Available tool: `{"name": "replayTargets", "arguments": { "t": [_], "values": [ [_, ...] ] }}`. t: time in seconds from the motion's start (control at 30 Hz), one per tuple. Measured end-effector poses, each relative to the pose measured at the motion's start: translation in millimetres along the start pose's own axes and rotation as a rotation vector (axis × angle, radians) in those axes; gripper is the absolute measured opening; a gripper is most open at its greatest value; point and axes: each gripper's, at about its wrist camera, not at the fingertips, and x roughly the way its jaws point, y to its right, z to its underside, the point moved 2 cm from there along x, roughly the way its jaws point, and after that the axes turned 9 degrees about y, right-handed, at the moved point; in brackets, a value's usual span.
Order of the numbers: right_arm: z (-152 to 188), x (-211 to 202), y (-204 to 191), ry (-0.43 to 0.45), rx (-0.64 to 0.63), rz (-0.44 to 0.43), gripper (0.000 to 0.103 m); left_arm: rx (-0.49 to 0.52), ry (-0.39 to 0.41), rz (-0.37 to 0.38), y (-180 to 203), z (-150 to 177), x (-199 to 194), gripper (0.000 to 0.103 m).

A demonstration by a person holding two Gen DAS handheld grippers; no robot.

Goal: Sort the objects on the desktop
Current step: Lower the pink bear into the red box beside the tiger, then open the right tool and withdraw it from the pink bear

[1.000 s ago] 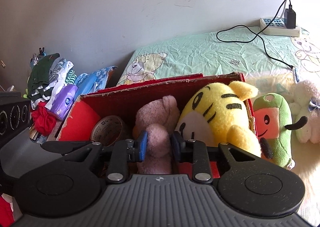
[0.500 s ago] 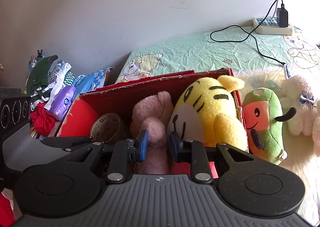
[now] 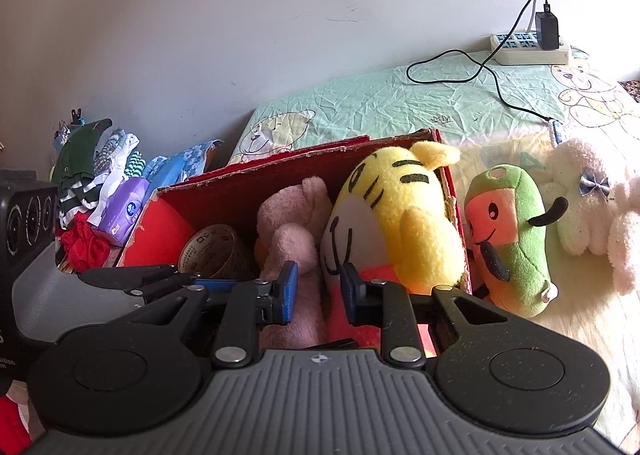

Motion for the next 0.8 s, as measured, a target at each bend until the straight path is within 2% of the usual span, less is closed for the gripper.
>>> {"name": "replayTargets", "arguments": {
  "t": [0.47,0.8],
  "values": [
    [4.4,-13.0,3.9,0.027,-0.001,0.011,0.025,0.057,-0.004,-0.07,17.4,1.5,0.4,0.099],
    [6.0,-19.5,5.4,0.014,0.017,0.014,0.026,0.038,-0.02,-0.099,20.1,4.2,-1.0,0.099]
  ]
}}
